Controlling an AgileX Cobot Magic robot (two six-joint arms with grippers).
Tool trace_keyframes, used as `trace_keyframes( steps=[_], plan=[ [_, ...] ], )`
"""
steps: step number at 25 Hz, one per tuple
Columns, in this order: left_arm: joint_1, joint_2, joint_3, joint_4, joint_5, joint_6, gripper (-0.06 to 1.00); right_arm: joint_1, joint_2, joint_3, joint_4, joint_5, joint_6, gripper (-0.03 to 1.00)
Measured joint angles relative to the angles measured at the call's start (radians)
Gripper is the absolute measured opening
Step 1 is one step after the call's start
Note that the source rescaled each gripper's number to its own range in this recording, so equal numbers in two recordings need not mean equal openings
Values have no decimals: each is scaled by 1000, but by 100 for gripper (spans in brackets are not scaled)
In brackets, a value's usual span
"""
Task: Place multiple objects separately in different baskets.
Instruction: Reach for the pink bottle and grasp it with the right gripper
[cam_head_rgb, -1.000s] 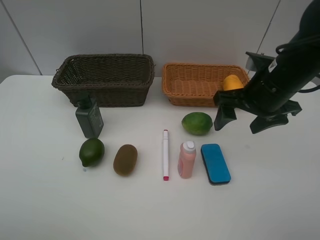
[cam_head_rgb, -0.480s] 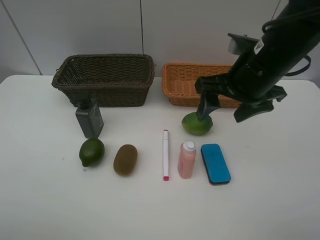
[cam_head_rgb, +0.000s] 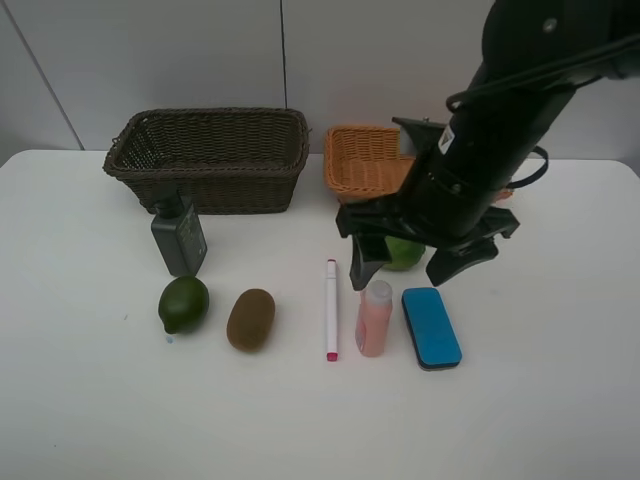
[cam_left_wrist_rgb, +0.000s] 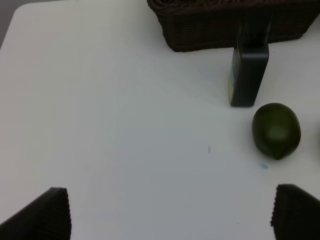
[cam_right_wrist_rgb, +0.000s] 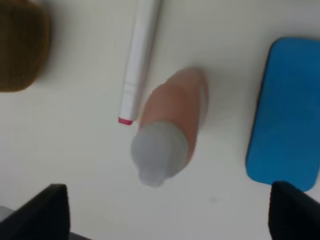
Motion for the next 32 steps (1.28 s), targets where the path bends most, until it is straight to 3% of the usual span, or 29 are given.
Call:
trace_keyframes(
  steps=[13, 32],
  plan=[
    [0, 0, 0, 0, 0, 0, 100, 22, 184, 0, 36, -75, 19, 100],
    [0, 0, 0, 0, 0, 0, 100, 22, 246, -4, 36, -122, 24, 100]
  ],
)
